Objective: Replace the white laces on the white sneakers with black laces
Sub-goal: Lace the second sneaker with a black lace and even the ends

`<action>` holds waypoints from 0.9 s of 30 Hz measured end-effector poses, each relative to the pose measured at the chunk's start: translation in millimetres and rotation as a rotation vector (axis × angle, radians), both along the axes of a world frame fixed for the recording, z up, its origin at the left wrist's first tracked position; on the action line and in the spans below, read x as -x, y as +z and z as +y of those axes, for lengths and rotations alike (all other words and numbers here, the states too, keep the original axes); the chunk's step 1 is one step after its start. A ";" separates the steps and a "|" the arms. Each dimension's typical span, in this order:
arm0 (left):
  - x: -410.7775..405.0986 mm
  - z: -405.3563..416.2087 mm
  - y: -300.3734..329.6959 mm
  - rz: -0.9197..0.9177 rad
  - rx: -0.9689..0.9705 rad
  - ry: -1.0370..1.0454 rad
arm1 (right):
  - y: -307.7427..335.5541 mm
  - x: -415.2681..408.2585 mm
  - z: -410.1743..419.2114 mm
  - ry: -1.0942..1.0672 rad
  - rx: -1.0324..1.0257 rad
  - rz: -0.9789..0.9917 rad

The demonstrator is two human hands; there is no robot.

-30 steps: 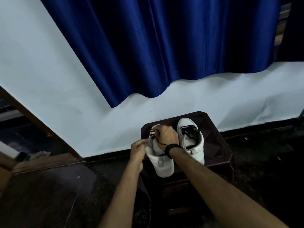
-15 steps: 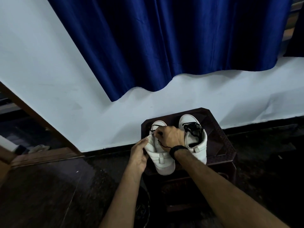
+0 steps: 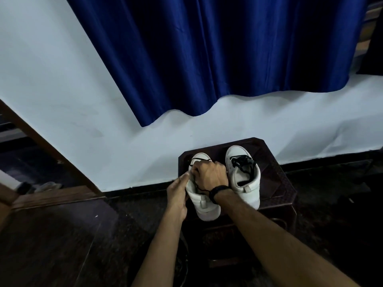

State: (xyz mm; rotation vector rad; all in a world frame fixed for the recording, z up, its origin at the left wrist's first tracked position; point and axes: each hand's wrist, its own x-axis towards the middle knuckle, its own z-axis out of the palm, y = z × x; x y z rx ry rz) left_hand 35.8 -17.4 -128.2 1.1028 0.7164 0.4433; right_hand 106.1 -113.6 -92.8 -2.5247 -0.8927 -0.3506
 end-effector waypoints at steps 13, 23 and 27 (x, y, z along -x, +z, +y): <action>-12.2 16.1 19.9 0.159 -0.175 -0.098 | -4.9 0.2 -1.2 -0.092 -0.108 -0.076; -1.0 49.1 24.2 -0.242 0.463 0.088 | -16.3 -9.3 -2.8 -0.112 -0.019 -0.093; 28.6 72.6 33.0 0.004 0.183 -0.014 | -21.3 -12.7 0.4 -0.150 0.000 -0.098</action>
